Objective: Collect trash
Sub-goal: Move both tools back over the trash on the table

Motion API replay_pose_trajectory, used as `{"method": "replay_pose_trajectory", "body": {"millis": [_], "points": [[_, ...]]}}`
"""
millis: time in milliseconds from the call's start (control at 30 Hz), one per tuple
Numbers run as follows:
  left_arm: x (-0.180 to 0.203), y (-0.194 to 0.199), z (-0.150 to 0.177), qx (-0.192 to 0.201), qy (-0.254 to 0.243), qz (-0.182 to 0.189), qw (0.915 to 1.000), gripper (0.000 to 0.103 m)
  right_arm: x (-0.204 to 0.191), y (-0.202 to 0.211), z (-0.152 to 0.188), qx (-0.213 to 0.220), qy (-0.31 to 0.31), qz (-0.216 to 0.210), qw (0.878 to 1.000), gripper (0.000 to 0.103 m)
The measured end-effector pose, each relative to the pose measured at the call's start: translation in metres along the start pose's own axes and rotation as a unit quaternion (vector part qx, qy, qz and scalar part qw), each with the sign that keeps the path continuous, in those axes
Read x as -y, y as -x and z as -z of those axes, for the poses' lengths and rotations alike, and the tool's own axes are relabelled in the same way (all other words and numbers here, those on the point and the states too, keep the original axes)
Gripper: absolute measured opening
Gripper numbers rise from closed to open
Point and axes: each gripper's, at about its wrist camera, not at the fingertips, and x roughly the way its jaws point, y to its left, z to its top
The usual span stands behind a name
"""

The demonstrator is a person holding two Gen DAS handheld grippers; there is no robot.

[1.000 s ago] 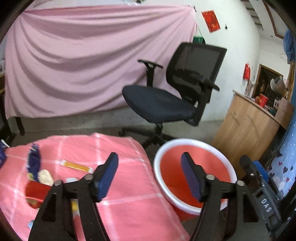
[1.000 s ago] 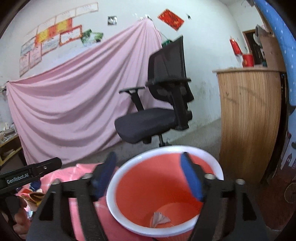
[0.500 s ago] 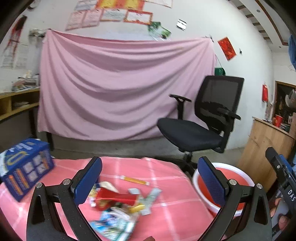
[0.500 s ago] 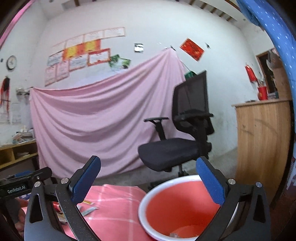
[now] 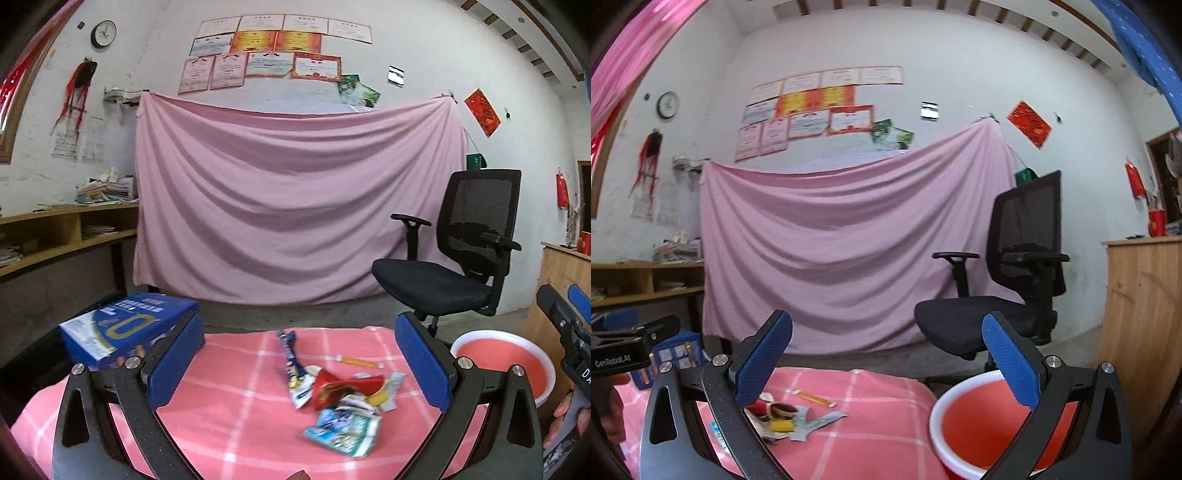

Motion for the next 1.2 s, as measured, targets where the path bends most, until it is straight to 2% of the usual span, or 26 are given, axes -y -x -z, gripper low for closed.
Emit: {"method": "replay_pose_trajectory", "body": {"millis": [200, 333, 533, 700, 867, 933, 1000, 1100, 1133, 1200], "points": [[-0.017, 0.001, 0.015, -0.025, -0.006, -0.007, 0.9997, 0.101, -0.027, -0.007, 0.008, -0.026, 0.046, -0.028, 0.998, 0.103], [-0.021, -0.011, 0.026, -0.073, -0.009, -0.001, 0.9973, 0.101, -0.036, -0.016, 0.013, -0.054, 0.061, -0.044, 0.996, 0.103], [-0.023, -0.038, 0.044, -0.161, -0.007, 0.016, 0.9869, 0.101, -0.040, -0.040, 0.028, -0.137, 0.057, -0.065, 0.987, 0.103], [-0.024, -0.054, 0.056, -0.224, 0.004, 0.049, 0.9733, 0.100, -0.038, -0.064, 0.041, -0.213, 0.041, -0.092, 0.972, 0.090], [-0.020, -0.070, 0.065, -0.279, 0.015, 0.092, 0.9557, 0.087, -0.044, -0.075, 0.050, -0.258, 0.052, -0.106, 0.959, 0.087], [-0.019, -0.073, 0.066, -0.294, 0.026, 0.107, 0.9495, 0.075, -0.047, -0.078, 0.052, -0.269, 0.059, -0.107, 0.955, 0.087], [-0.018, -0.077, 0.067, -0.309, 0.040, 0.119, 0.9428, 0.067, -0.049, -0.081, 0.055, -0.280, 0.064, -0.108, 0.952, 0.078], [-0.016, -0.077, 0.066, -0.318, 0.060, 0.129, 0.9375, 0.063, -0.048, -0.087, 0.057, -0.294, 0.063, -0.108, 0.948, 0.076], [-0.016, -0.077, 0.064, -0.322, 0.067, 0.135, 0.9347, 0.055, -0.047, -0.087, 0.058, -0.296, 0.062, -0.108, 0.947, 0.076], [-0.013, -0.079, 0.063, -0.336, 0.083, 0.142, 0.9273, 0.045, -0.044, -0.089, 0.058, -0.301, 0.058, -0.109, 0.946, 0.075]]}}
